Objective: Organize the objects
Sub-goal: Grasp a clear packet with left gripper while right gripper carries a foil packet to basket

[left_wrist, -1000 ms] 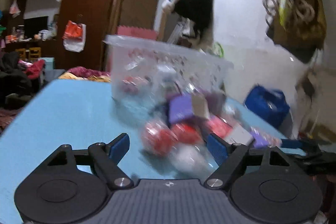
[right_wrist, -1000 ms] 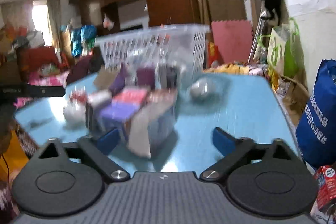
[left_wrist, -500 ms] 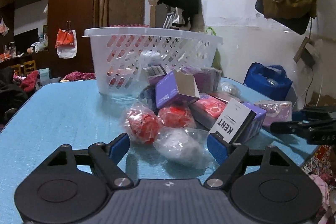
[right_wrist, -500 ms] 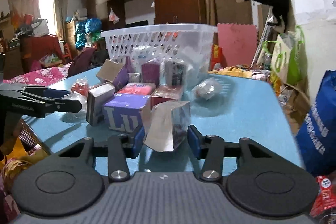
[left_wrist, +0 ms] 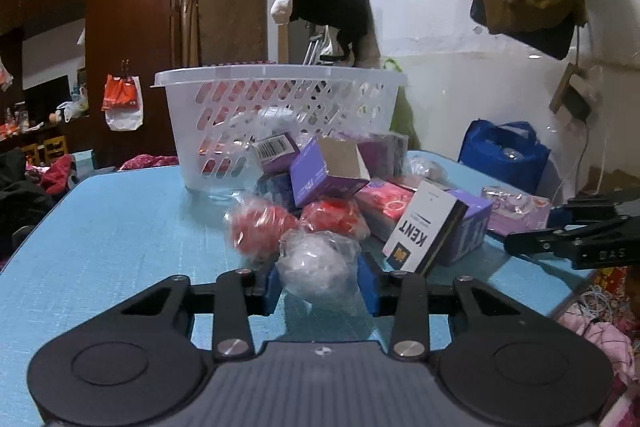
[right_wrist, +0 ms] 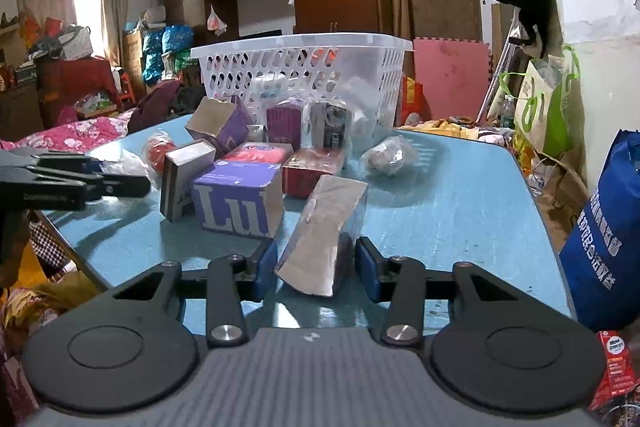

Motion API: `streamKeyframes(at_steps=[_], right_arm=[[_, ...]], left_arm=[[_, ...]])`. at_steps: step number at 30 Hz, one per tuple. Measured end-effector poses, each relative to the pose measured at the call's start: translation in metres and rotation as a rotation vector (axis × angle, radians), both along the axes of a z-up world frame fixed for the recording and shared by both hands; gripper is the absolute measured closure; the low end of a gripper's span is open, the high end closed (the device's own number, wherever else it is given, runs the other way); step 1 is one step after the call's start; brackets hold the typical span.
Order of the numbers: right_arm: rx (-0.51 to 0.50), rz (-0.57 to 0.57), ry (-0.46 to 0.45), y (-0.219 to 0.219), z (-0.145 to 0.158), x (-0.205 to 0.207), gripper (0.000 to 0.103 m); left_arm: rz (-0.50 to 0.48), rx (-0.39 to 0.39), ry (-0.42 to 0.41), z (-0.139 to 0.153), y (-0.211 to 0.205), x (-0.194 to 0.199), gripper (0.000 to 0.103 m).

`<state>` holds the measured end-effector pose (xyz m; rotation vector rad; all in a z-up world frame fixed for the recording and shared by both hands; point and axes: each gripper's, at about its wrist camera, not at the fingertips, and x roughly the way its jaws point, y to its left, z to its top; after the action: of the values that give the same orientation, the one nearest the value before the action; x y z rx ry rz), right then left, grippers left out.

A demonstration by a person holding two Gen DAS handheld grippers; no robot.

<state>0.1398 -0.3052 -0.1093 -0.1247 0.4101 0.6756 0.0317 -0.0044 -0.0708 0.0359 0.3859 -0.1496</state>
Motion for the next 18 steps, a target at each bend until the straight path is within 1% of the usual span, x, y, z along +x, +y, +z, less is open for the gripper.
streamKeyframes(at_steps=[5,7,10,12,15,18], right_arm=[[-0.040,-0.032,-0.021,0.001,0.004,-0.005,0.057],[-0.002,-0.022,-0.021,-0.004,0.009,-0.007,0.057],[0.005,-0.030,-0.051,-0.003,0.016,-0.009,0.058],[0.032,-0.028,-0.047,-0.005,0.019,-0.006,0.058],[0.080,-0.008,-0.031,-0.011,0.024,-0.003,0.058],[0.101,-0.024,-0.016,-0.015,0.022,0.002,0.058]], left_arm=[[-0.016,-0.021,-0.022,0.011,0.004,-0.008,0.060],[-0.016,-0.035,-0.042,0.016,0.007,-0.011,0.060],[-0.019,-0.063,-0.075,0.024,0.010,-0.011,0.060],[-0.016,-0.085,-0.083,0.027,0.014,-0.010,0.060],[-0.012,-0.110,-0.071,0.030,0.022,-0.008,0.060],[-0.003,-0.139,-0.059,0.030,0.031,-0.007,0.060]])
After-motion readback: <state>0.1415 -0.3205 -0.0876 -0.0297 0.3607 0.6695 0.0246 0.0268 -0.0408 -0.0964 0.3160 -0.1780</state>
